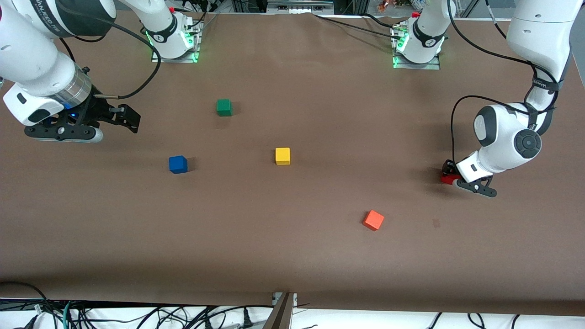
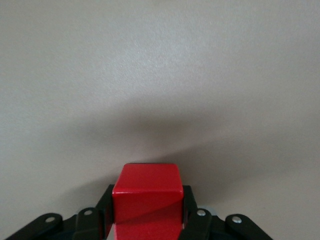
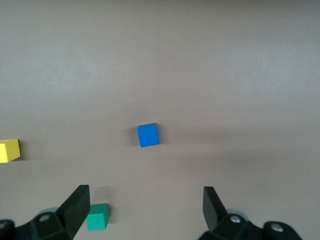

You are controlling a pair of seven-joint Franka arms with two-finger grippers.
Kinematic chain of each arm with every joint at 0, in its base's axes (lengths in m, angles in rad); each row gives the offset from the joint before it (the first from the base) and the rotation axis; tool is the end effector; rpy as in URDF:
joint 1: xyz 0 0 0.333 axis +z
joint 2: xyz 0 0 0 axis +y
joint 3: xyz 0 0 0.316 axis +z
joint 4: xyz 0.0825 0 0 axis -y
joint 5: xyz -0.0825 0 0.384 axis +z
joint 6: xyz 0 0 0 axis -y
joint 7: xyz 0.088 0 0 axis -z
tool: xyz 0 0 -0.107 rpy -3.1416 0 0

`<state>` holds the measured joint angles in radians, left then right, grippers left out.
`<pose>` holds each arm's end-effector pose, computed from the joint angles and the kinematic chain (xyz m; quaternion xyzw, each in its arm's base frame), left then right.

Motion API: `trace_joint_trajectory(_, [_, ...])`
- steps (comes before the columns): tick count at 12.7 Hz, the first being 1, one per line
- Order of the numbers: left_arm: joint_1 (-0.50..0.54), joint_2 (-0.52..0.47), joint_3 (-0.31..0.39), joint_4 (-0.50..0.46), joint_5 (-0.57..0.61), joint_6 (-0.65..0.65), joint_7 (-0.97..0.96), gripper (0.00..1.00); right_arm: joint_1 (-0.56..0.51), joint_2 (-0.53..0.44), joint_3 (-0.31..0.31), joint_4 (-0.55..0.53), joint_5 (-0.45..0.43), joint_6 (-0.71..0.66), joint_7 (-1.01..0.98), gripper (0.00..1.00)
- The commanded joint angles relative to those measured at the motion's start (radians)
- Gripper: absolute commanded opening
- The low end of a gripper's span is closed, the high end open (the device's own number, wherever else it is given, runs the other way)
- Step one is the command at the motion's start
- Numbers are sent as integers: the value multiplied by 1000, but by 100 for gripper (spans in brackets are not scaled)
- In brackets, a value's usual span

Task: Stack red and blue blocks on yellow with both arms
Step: 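Close the left gripper on the red cube and lift it, then carry the red cube with the left gripper over the yellow cube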

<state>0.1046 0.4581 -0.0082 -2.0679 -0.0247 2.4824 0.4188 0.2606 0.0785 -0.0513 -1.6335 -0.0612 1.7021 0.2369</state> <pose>0.5834 0.0565 0.2033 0.9884 -0.1503 -0.0187 0.0144 0.5740 0.1170 0.5616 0.9994 -0.0096 0.0024 0.0326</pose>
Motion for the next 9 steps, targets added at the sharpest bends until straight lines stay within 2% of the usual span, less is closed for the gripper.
trace_joint_trajectory(1, [-9,-59,-21,46,-12,-74,3,0,-6,-6,4,4,0,-13,5,100])
trace_joint_trajectory(4, [-9,-73,-120,185,-15,-231,-84,0,-6,-6,4,4,0,-13,5,100])
trace_joint_trajectory(6, [-13,-64,-191,268,-15,-313,-232,0,-6,-5,4,4,0,-12,5,100])
trace_joint_trajectory(8, [-87,-62,-223,307,-9,-329,-407,0,-6,-5,4,4,0,-12,5,100])
trace_joint_trajectory(9, [-173,-58,-219,319,-3,-330,-520,0,-6,-6,4,4,0,-13,5,100])
